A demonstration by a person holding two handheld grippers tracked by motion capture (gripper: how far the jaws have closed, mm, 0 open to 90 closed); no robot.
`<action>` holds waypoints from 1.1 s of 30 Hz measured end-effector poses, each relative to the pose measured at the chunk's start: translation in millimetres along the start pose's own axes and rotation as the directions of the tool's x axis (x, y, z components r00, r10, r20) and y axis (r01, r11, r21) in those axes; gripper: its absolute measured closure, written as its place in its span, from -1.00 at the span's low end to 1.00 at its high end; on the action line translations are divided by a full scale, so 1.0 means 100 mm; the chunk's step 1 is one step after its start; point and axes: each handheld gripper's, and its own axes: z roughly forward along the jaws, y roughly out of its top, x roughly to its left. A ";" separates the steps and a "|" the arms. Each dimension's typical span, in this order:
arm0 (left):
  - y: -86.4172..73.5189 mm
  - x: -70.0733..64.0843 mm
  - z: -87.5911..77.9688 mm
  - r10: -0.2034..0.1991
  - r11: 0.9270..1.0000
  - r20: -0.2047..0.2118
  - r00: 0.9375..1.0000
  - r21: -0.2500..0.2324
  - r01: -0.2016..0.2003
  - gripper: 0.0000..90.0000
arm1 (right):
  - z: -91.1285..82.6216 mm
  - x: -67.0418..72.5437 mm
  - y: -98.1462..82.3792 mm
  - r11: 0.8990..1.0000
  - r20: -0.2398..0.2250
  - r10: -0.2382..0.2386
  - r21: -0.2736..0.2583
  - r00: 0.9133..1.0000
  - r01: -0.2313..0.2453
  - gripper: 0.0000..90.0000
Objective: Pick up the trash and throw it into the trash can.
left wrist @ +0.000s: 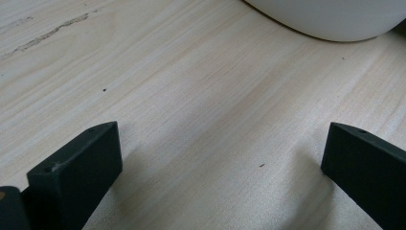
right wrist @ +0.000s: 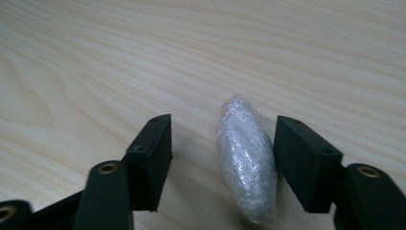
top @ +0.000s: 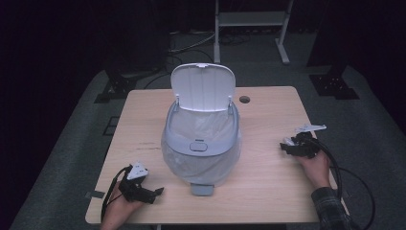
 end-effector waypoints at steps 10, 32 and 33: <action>0.00 0.00 0.00 0.000 1.000 0.000 1.000 0.000 0.000 -1.00 | -0.03 0.02 0.00 1.000 -0.004 -0.022 -0.001 1.000 0.022 0.41; 0.00 0.00 0.00 0.000 1.000 0.000 1.000 0.001 0.000 -1.00 | -0.21 0.11 0.02 1.000 -0.081 -0.026 -0.010 0.996 0.025 0.42; 0.00 0.00 0.00 0.000 1.000 0.000 1.000 0.001 0.000 -1.00 | -0.23 0.12 0.02 1.000 -0.087 -0.023 -0.014 0.996 0.022 0.42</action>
